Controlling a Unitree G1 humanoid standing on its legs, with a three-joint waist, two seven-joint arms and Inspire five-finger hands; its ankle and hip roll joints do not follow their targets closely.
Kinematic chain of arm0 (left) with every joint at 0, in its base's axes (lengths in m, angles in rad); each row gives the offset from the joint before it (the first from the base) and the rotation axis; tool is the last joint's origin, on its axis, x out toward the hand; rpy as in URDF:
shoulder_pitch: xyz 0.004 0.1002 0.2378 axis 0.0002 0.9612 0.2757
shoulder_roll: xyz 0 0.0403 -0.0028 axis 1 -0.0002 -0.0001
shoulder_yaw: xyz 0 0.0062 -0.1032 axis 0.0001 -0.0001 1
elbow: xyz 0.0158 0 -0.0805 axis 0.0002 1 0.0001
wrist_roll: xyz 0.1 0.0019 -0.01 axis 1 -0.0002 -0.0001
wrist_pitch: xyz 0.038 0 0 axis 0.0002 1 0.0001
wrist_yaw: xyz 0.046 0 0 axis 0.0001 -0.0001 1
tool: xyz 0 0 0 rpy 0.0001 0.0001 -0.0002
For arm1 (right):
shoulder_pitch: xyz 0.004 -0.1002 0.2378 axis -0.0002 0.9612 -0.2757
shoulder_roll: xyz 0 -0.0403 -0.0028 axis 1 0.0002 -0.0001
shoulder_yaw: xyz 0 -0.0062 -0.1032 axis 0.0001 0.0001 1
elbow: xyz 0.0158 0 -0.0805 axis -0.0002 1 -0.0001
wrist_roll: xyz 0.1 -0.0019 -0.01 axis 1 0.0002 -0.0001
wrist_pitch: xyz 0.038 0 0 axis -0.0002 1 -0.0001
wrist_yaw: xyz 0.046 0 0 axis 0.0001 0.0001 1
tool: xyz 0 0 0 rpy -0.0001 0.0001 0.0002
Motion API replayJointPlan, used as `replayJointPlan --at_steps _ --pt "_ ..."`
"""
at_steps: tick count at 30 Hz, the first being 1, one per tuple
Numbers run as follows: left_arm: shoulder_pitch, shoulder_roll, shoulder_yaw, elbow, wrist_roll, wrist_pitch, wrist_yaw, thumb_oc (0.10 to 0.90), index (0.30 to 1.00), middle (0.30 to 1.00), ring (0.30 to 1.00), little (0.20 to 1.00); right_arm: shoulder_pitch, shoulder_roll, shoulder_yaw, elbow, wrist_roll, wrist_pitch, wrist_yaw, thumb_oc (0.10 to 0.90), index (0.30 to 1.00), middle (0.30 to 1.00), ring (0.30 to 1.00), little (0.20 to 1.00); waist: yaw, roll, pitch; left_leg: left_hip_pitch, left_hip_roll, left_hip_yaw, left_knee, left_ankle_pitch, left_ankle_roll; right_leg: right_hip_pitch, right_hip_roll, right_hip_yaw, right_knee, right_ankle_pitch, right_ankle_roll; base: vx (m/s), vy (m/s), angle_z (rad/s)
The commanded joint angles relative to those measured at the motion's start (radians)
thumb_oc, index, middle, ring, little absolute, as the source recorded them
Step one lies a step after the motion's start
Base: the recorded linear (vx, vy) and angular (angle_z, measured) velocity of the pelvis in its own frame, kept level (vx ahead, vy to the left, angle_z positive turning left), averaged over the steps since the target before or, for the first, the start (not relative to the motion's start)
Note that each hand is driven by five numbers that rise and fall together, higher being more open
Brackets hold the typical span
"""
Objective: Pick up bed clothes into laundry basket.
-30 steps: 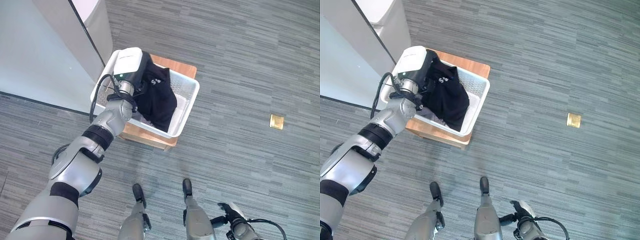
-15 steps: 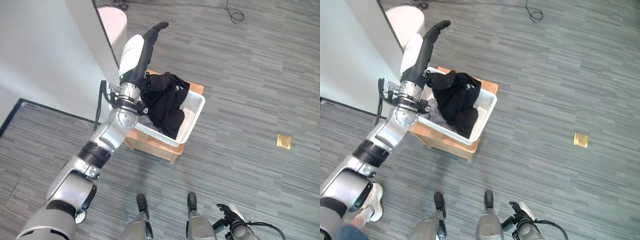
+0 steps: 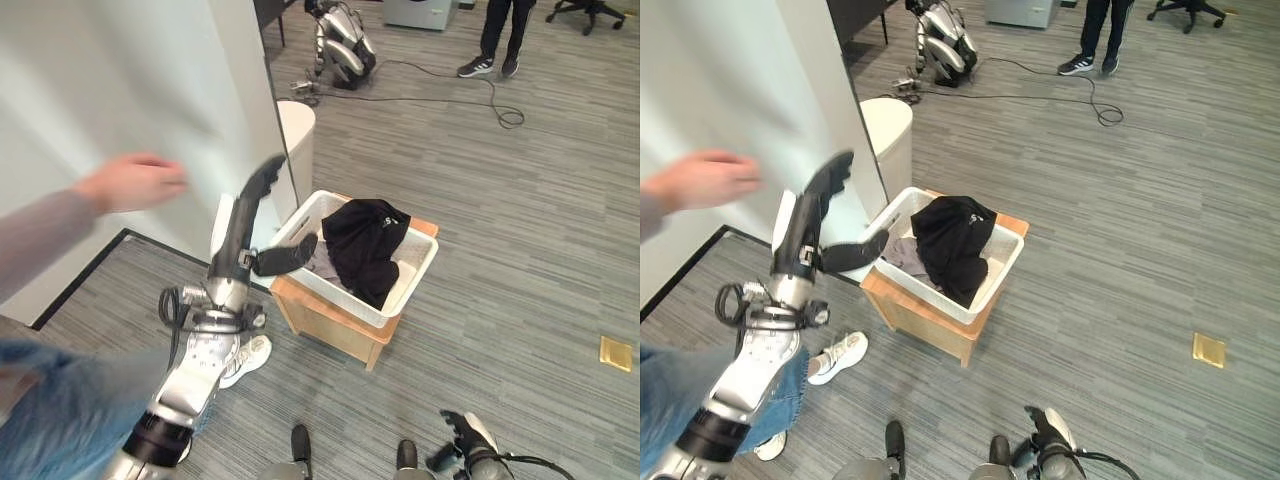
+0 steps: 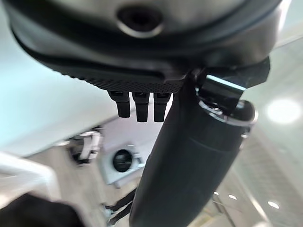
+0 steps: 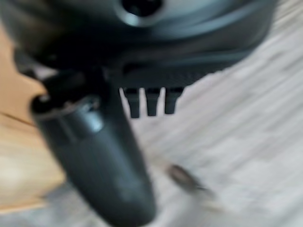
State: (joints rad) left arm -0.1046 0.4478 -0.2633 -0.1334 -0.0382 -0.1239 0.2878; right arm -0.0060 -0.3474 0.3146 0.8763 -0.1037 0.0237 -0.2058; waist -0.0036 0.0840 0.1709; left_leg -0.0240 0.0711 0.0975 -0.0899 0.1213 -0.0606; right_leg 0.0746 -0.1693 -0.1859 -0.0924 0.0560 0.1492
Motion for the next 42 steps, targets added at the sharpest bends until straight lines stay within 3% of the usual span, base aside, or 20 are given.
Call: replayJointPlan --at_steps 1,15,42 --pt "-0.14 0.023 0.056 -0.071 -0.007 -0.11 -0.001 0.8 0.9 0.9 0.9 0.9 -0.097 0.004 -0.032 -0.055 0.002 -0.056 -0.07 0.8 0.9 0.9 0.9 0.9 0.042 -0.056 -0.047 0.038 0.009 0.008 0.003 -0.058 -0.02 0.036 -0.016 -0.019 0.005 -0.014 0.03 0.03 -0.035 0.08" --pt "0.011 -0.013 0.023 -0.037 -0.054 -0.098 -0.055 0.8 0.9 0.9 0.9 0.9 -0.141 -0.12 -0.121 -0.236 -0.058 -0.054 -0.16 0.8 0.9 0.9 0.9 0.9 0.052 -0.061 -0.059 0.043 0.013 -0.001 0.003 -0.064 -0.016 0.051 -0.01 -0.028 0.005 -0.021 0.026 0.0 0.0 0.0" --pt "0.061 -0.026 0.048 0.062 -0.012 -0.065 -0.035 0.8 0.9 0.9 0.9 0.9 -0.064 -0.108 -0.196 -0.418 -0.102 -0.055 -0.21 0.8 0.9 0.9 0.9 0.9 0.035 -0.074 -0.073 0.059 0.01 -0.006 0.003 -0.081 -0.009 0.061 -0.009 -0.025 0.005 -0.024 0.022 0.0 0.0 0.0"
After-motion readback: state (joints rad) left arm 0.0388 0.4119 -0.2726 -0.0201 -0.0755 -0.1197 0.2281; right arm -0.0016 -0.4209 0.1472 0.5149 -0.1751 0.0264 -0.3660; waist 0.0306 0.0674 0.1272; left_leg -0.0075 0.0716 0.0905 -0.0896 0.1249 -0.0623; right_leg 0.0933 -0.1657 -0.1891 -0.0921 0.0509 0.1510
